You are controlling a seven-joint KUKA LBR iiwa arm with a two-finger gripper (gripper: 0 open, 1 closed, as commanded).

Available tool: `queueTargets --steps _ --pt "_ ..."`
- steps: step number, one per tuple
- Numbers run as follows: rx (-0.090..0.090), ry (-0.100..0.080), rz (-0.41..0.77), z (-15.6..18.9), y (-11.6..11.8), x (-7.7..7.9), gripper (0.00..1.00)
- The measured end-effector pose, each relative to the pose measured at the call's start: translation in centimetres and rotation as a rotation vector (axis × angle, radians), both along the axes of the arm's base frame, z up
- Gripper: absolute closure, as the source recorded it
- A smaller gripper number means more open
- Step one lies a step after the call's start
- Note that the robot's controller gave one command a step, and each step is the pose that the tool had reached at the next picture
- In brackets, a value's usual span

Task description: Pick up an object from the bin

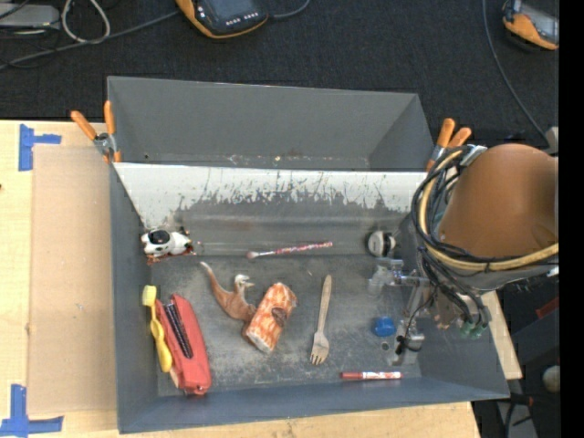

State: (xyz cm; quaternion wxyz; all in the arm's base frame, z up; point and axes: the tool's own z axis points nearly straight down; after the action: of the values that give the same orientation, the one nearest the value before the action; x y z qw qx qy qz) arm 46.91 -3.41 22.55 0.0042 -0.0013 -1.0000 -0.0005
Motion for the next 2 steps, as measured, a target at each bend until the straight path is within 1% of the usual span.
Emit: queueTargets --steps 1,2 --pt "-0.001 -0.006 0.002 0.3 0.0 0.1 0.00" --pt "0.000 -0.008 -0.085 -3.5 -2.5 2.8 0.00"
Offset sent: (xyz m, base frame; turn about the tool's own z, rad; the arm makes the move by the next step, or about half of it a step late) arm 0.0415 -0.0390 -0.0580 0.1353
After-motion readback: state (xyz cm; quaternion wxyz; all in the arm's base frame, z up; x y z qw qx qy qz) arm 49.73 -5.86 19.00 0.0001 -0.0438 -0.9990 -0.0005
